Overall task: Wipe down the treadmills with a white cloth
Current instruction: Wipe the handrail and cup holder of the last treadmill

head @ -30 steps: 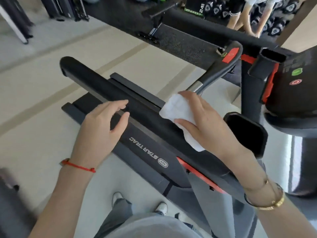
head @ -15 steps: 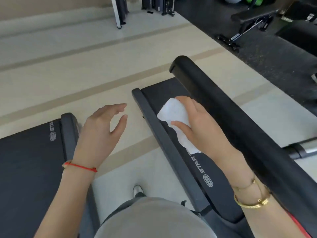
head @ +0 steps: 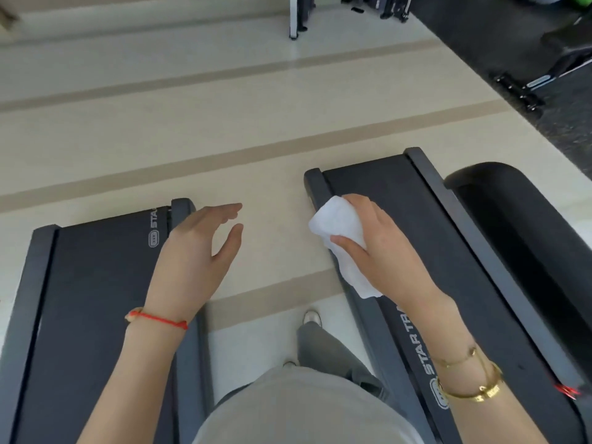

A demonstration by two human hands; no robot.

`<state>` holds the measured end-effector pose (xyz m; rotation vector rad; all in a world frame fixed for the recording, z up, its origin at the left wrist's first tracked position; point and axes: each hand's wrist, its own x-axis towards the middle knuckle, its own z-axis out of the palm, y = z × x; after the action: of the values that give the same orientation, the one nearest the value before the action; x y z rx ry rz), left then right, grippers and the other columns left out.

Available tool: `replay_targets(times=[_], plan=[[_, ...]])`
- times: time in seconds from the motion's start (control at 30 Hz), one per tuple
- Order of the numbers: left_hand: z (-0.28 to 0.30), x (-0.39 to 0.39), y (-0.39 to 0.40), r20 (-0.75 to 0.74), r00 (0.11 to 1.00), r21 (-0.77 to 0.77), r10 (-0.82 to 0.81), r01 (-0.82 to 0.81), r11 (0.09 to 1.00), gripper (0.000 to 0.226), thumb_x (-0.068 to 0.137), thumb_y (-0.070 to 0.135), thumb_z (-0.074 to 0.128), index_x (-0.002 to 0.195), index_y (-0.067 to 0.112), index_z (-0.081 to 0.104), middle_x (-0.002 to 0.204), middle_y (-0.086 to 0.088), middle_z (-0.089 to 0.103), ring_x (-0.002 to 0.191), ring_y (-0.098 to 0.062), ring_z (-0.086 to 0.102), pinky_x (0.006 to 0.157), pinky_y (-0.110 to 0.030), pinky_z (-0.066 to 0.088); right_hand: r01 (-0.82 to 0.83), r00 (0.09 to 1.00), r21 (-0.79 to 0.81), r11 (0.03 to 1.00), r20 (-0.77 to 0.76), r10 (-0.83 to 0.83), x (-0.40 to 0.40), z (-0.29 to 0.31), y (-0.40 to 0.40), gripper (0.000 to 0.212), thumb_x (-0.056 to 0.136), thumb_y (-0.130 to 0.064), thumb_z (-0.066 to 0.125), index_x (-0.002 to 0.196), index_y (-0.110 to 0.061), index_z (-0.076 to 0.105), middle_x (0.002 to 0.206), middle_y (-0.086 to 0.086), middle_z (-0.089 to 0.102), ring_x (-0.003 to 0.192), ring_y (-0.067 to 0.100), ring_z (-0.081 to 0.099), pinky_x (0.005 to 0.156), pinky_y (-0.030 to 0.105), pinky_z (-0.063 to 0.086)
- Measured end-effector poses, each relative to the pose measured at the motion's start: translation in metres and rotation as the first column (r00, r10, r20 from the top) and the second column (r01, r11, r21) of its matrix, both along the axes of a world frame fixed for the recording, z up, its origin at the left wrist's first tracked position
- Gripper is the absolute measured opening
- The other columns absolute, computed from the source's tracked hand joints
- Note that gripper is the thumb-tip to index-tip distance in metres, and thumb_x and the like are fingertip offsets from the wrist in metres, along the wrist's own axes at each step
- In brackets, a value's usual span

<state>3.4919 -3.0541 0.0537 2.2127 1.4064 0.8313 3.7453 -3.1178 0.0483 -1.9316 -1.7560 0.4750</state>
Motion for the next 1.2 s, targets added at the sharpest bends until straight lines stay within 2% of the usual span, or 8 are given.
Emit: replay_targets(times=[0.3,0.43,0.6,0.73,0.9,1.1,1.2], plan=[[-0.013,0.017,0.147,0.004,0.999,-0.01,0.051,-0.051,0.999,0.025,0.094,0.01,0.061,0.118,0.007,0.067,0.118,-0.004,0.068,0.108,-0.022,0.064,0.095,-0.043,0.052,-0.023,0.999,0.012,1.0,-0.035,0.024,0.021,-0.017,0.16,0.053,0.095,-0.038,0.054,0.143,-0.024,0.035,0.138,-0.006,0.047,0.117,0.015,0.047,0.087,0.025,0.039],[-0.006,0.043,0.232,-0.014,0.996,0.016,0.083,-0.083,0.996,0.027,0.094,0.012,0.061,0.12,0.009,0.067,0.113,-0.002,0.069,0.103,-0.019,0.065,0.083,-0.034,0.053,-0.029,0.998,0.019,0.999,-0.049,0.03,0.045,-0.014,0.246,0.054,0.096,-0.038,0.054,0.143,-0.025,0.033,0.139,-0.007,0.046,0.12,0.013,0.044,0.088,0.023,0.036],[0.005,0.071,0.328,-0.011,0.995,0.022,0.1,-0.1,0.995,0.027,0.094,0.012,0.061,0.12,0.009,0.066,0.114,-0.003,0.069,0.104,-0.021,0.065,0.089,-0.042,0.054,-0.037,0.998,0.015,0.999,-0.055,0.038,0.072,-0.006,0.345,0.054,0.096,-0.037,0.054,0.144,-0.025,0.032,0.139,-0.007,0.046,0.119,0.014,0.045,0.09,0.027,0.04],[0.007,0.089,0.394,-0.012,0.996,0.03,0.089,-0.089,0.996,0.028,0.094,0.012,0.061,0.121,0.009,0.066,0.111,-0.003,0.069,0.101,-0.021,0.066,0.088,-0.042,0.054,-0.025,0.998,0.017,1.0,-0.061,0.026,0.091,-0.003,0.411,0.052,0.096,-0.037,0.054,0.143,-0.025,0.033,0.138,-0.007,0.046,0.117,0.014,0.046,0.088,0.027,0.041],[0.0,0.113,0.479,-0.018,0.998,0.033,0.055,-0.054,0.998,0.028,0.094,0.014,0.061,0.122,0.012,0.066,0.11,-0.001,0.069,0.101,-0.018,0.065,0.09,-0.035,0.052,0.025,0.998,0.026,0.999,-0.059,-0.023,0.116,-0.008,0.485,0.05,0.096,-0.038,0.054,0.14,-0.025,0.034,0.135,-0.007,0.049,0.115,0.014,0.048,0.088,0.028,0.043],[-0.013,0.148,0.601,-0.036,0.998,0.044,-0.05,0.052,0.998,0.026,0.095,0.017,0.06,0.121,0.014,0.066,0.111,0.001,0.069,0.102,-0.019,0.065,0.089,-0.041,0.053,0.099,0.994,0.012,0.995,-0.057,-0.098,0.145,-0.02,0.584,0.049,0.096,-0.038,0.054,0.14,-0.025,0.035,0.129,-0.005,0.051,0.11,0.016,0.049,0.081,0.027,0.04],[-0.014,0.167,0.668,-0.048,0.993,0.039,-0.108,0.11,0.993,0.026,0.096,0.018,0.06,0.121,0.015,0.066,0.111,0.001,0.069,0.103,-0.019,0.065,0.09,-0.041,0.052,0.16,0.985,0.007,0.987,-0.063,-0.16,0.159,-0.02,0.636,0.049,0.095,-0.039,0.053,0.139,-0.026,0.035,0.129,-0.005,0.051,0.109,0.017,0.05,0.081,0.031,0.044]])
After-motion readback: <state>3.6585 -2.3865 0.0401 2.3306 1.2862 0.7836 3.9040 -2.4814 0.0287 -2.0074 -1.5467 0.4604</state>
